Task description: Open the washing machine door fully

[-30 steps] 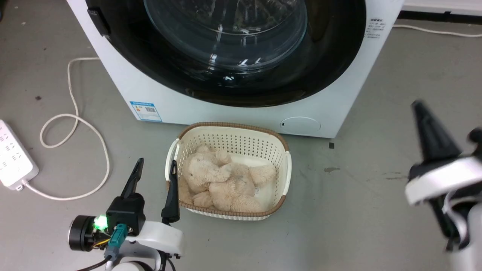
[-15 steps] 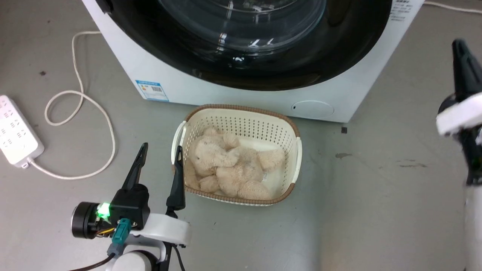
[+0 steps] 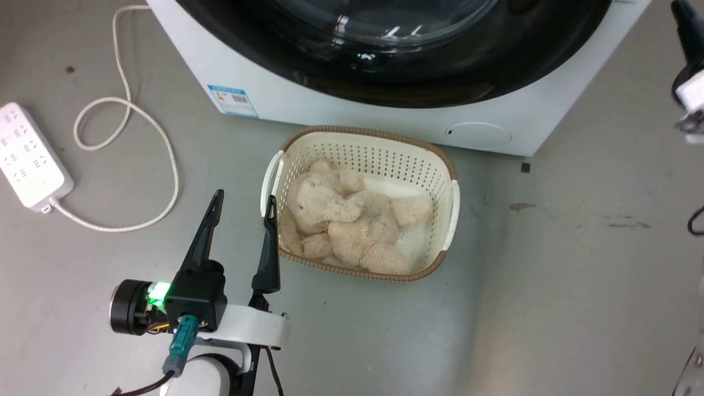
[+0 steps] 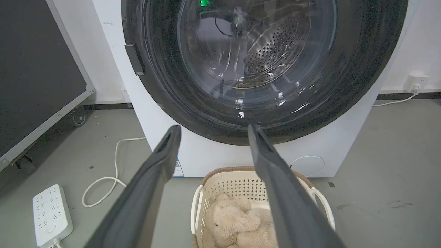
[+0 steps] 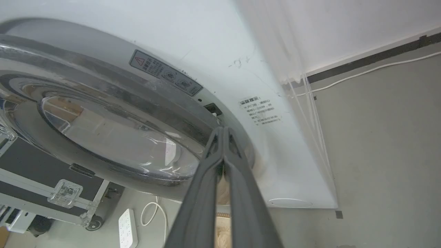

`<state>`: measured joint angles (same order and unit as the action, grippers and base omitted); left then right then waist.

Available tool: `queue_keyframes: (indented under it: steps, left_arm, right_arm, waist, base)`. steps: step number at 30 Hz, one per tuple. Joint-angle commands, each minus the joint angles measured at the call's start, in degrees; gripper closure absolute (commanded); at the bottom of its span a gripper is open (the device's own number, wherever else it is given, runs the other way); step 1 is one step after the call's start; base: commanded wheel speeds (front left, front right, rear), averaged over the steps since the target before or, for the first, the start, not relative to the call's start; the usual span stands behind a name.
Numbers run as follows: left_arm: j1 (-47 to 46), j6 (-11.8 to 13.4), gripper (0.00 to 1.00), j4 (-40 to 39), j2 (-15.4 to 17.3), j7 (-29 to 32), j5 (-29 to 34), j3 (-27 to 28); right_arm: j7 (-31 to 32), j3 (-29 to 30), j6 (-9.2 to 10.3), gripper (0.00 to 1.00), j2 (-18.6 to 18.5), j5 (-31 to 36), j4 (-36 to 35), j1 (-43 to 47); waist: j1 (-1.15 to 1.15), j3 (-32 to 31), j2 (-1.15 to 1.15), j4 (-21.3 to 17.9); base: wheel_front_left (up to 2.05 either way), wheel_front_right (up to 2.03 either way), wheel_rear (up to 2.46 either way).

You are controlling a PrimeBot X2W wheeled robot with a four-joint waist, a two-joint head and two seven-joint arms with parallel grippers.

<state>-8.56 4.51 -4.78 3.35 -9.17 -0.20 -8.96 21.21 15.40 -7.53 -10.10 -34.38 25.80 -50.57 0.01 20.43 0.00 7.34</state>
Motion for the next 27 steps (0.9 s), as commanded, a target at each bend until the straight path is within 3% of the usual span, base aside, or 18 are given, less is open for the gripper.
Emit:
queue_keyframes:
  steps: [1,16,27]
  left_arm:
    - [-1.0,0.5,0.0,-0.37,0.3,-0.57,-0.28,-0.47]
    - [-3.03,1.86,0.0,-1.34,0.3,-2.36,-0.55,-2.62]
    - [-4.49,2.86,0.0,-1.46,0.22,-3.56,-0.94,-4.06]
  right_arm:
    - [1.33,1.1,0.02,1.0,-0.51,-1.59,1.9,-3.09]
    - [14.18,7.93,0.03,1.0,-2.35,-7.15,16.89,-19.83]
    - [20.23,10.83,0.03,1.0,-3.22,-9.55,22.13,-26.87]
  waist:
    - [-0.01,0.74,0.0,0.45]
    - [-0.01,5.43,0.0,2.99]
    - [-0.01,7.78,0.0,4.11]
  base:
    - [0.0,0.0,0.0]
    - [0.0,0.0,0.0]
    - [0.0,0.0,0.0]
